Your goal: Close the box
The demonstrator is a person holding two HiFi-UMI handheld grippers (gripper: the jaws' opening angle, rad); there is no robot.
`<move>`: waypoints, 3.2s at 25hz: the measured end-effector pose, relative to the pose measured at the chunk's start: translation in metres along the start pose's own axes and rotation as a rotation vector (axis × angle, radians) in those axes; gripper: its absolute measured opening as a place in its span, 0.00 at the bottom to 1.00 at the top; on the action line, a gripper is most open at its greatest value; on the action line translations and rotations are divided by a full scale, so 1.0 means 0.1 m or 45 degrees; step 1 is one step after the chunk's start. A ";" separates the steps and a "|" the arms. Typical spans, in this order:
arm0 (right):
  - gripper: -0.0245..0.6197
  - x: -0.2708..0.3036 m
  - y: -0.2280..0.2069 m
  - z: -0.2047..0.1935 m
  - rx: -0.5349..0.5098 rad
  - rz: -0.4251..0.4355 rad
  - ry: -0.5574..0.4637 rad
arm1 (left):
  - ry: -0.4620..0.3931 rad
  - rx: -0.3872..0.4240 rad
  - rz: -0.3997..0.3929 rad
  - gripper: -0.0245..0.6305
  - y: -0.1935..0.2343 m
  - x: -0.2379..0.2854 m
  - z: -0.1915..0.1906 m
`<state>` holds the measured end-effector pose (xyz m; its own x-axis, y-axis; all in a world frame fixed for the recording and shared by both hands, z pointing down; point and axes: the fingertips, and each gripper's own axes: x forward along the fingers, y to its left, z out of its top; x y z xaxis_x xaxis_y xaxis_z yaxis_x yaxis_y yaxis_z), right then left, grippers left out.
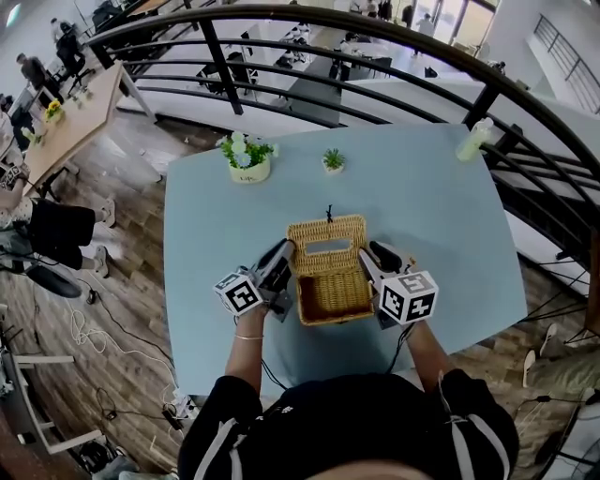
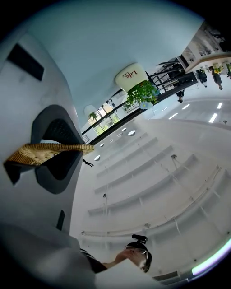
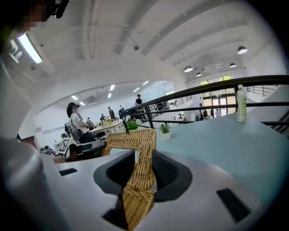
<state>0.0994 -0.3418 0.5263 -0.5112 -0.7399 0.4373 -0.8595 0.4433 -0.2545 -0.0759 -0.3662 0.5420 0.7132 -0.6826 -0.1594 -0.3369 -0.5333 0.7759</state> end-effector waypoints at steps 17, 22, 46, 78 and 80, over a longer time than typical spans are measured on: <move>0.31 -0.02 0.01 0.19 -0.145 0.055 -0.007 | -0.020 0.313 -0.178 0.11 -0.32 -0.08 0.02; 0.31 0.01 0.04 0.21 -0.127 0.090 -0.021 | 0.001 0.386 -0.216 0.11 -0.37 -0.14 -0.01; 0.24 -0.26 0.24 0.20 -0.156 0.195 -0.068 | 0.083 0.584 -0.014 0.12 -0.64 -0.34 -0.13; 0.24 -0.65 0.32 -0.29 -0.080 0.287 0.009 | 0.164 0.617 0.261 0.12 -0.70 -0.66 -0.59; 0.24 -0.65 0.34 -0.33 -0.077 0.293 0.019 | 0.168 0.611 0.272 0.12 -0.69 -0.68 -0.61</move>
<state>0.1039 -0.2620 0.5174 -0.6928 -0.6089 0.3863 -0.7184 0.6290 -0.2970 -0.0637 -0.2523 0.5372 0.6588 -0.7487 0.0737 -0.7039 -0.5789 0.4116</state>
